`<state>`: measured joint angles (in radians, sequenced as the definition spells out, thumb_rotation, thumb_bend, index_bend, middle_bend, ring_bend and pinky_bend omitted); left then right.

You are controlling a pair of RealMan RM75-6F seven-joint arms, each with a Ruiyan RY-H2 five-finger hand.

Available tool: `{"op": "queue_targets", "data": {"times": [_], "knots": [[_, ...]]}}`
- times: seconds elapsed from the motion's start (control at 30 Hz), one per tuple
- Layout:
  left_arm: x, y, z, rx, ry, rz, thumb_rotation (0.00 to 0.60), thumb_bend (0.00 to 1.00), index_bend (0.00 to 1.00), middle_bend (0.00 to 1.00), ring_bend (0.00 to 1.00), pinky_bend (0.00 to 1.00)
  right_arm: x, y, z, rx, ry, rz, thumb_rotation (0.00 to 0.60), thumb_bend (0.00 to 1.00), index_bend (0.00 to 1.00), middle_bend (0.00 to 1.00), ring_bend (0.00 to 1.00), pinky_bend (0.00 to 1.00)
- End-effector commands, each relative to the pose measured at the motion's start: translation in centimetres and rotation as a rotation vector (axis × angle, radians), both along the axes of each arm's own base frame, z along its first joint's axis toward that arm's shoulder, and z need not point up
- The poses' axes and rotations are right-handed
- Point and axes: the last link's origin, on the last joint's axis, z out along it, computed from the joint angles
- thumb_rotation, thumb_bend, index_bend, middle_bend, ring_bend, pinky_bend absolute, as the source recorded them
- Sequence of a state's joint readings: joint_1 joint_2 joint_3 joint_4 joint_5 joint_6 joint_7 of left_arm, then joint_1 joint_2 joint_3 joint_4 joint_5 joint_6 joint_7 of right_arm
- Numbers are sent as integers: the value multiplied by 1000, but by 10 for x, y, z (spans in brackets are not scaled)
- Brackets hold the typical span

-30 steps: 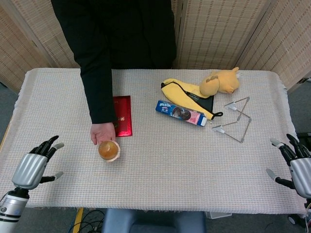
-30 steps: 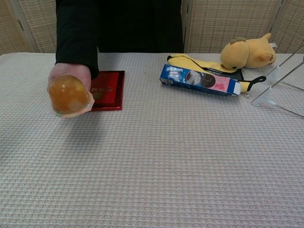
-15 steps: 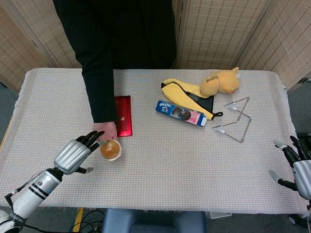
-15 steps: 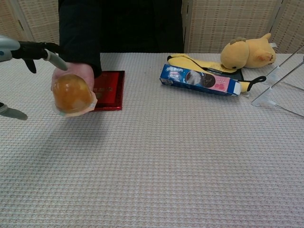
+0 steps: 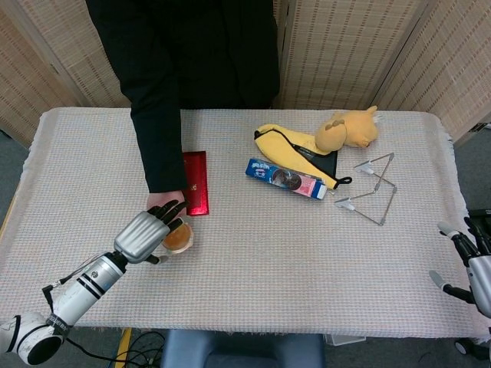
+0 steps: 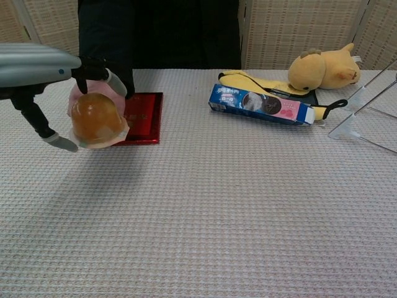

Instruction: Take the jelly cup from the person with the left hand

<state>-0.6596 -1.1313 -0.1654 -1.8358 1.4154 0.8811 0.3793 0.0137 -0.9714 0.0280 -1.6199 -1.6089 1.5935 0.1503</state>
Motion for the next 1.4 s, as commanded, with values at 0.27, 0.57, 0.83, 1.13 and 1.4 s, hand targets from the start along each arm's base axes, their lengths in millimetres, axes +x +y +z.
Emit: {"op": "queue_targets", "data": {"times": [0.27,0.57,0.83,1.13,1.4], "knots": [[1,16,-13,80,-17,-41,600,253,490,402,443,714,-3,1,0,0,-4,-11,600,212,137,259,84,166],[-9,10,-8,124,-92,-80,600,287,622,605,654,901,-4,1,0,-2,-5,-17,600,212,137,266,84,167],[-30,-19,16,137,-136,-69,600,288,630,617,658,905,-5,1,-1,0,-6,-16,600,212,137,266,84,166],[-71,-39,15,147,-48,1,600,288,622,617,649,905,-3,-3,-5,16,-8,-6,600,212,136,266,84,167],[-100,-33,-9,169,80,74,600,287,594,612,630,897,-4,-3,-4,14,-6,-14,600,212,137,266,84,166]]}}
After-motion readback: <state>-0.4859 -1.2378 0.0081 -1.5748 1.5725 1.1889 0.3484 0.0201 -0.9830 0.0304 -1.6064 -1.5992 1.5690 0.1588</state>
